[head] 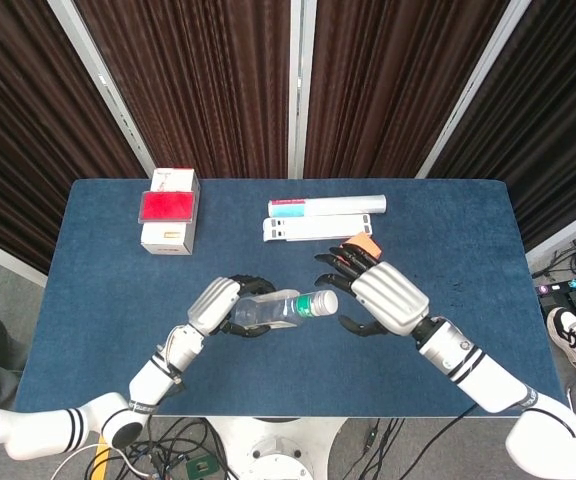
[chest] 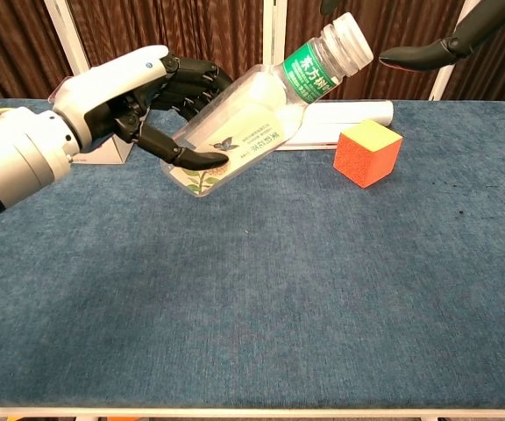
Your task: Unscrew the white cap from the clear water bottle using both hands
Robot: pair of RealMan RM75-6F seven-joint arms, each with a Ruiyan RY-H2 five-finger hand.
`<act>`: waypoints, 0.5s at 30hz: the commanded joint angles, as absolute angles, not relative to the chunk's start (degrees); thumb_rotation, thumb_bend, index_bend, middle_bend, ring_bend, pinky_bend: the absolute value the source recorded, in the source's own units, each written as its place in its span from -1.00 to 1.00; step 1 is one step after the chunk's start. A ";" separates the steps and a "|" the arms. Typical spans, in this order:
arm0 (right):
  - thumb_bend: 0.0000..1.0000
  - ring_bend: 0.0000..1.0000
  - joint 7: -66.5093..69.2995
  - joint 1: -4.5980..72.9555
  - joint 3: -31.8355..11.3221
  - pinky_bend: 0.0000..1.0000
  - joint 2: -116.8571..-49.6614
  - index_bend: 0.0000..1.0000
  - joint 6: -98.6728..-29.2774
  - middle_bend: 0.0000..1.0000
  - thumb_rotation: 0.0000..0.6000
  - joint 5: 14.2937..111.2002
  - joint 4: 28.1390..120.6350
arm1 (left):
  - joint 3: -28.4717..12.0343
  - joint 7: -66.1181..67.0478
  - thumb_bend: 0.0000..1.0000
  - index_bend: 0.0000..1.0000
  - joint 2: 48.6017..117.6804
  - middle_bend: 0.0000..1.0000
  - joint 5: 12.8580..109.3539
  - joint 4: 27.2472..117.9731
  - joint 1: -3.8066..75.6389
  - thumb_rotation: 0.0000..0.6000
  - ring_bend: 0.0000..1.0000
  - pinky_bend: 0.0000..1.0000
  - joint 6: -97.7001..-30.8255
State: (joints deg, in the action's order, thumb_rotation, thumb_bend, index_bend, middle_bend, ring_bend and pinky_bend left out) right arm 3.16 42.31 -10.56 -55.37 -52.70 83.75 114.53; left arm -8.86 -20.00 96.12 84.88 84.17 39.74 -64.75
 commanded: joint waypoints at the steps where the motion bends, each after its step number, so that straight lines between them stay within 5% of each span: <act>1: -0.39 -1.00 2.82 42.46 -10.76 -1.00 -55.69 -0.45 -52.70 -0.84 1.00 83.12 114.37 | -8.78 -19.86 -0.30 -0.01 96.04 0.00 84.88 84.24 39.71 1.00 -0.21 -0.22 -64.74; 15: -0.39 -1.00 1.62 42.98 -10.88 -1.00 -56.62 -0.42 -52.21 -0.82 1.00 81.96 114.01 | -9.38 -19.23 -0.30 -0.02 95.43 0.00 83.91 85.17 39.92 1.00 -0.21 -0.22 -64.13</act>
State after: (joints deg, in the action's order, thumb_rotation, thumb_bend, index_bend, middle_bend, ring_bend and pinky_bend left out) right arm 1.64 42.96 -10.87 -56.60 -52.23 81.99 114.03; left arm -9.36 -19.25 95.45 83.93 85.14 39.91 -64.15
